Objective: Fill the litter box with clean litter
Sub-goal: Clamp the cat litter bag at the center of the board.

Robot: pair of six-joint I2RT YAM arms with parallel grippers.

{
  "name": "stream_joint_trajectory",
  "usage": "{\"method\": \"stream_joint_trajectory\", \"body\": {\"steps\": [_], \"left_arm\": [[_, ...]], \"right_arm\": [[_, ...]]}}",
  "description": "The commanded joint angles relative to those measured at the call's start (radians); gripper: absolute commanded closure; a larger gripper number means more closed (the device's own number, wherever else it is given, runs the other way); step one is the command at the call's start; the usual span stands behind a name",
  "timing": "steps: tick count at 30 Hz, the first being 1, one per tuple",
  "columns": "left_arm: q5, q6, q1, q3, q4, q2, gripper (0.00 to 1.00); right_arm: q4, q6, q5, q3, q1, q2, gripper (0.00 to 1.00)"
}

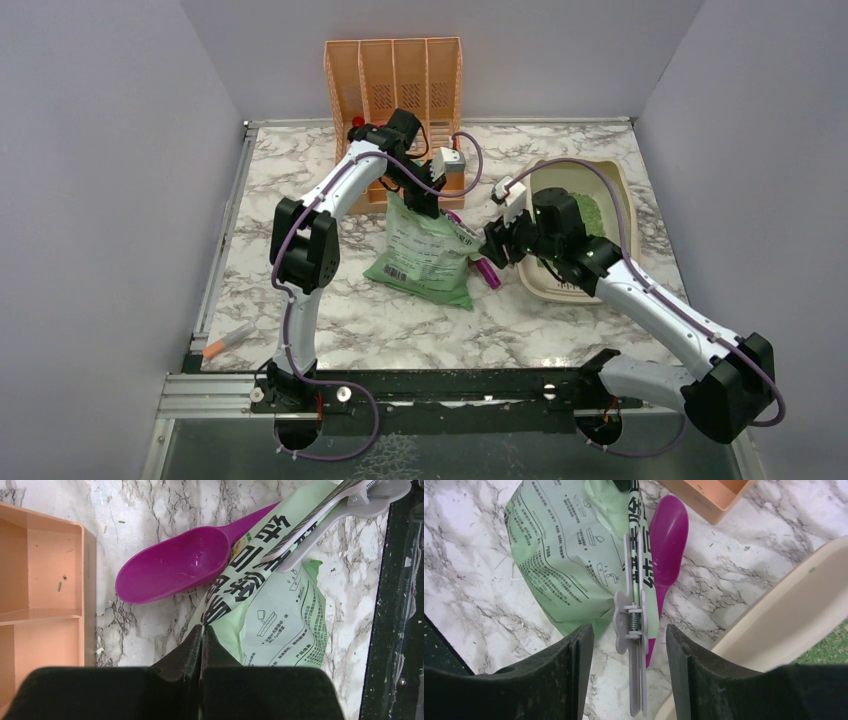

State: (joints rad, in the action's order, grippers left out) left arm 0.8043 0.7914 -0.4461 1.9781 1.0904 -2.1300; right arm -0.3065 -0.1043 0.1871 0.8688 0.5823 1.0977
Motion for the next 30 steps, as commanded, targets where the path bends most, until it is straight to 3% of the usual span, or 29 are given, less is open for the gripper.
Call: {"method": "stream_joint_trajectory", "body": {"steps": [1, 11, 15, 22, 30], "left_arm": [[0.056, 0.022, 0.003, 0.001, 0.004, 0.024, 1.00], [0.059, 0.023, 0.009, 0.005, 0.009, 0.022, 1.00], [0.071, 0.023, 0.009, 0.006, 0.009, 0.025, 1.00], [0.074, 0.022, 0.009, 0.010, 0.012, 0.026, 1.00], [0.085, 0.020, 0.010, 0.022, 0.014, 0.025, 1.00]], "right_arm": [[0.022, -0.055, 0.079, 0.019, -0.001, 0.043, 0.44], [0.066, -0.092, 0.048, -0.002, 0.000, 0.033, 0.77], [0.117, -0.099, 0.127, -0.008, 0.000, 0.050, 0.90], [0.091, -0.138, 0.134, 0.086, -0.001, 0.214, 0.91], [0.132, -0.146, 0.073, 0.107, 0.001, 0.256, 0.89]]}}
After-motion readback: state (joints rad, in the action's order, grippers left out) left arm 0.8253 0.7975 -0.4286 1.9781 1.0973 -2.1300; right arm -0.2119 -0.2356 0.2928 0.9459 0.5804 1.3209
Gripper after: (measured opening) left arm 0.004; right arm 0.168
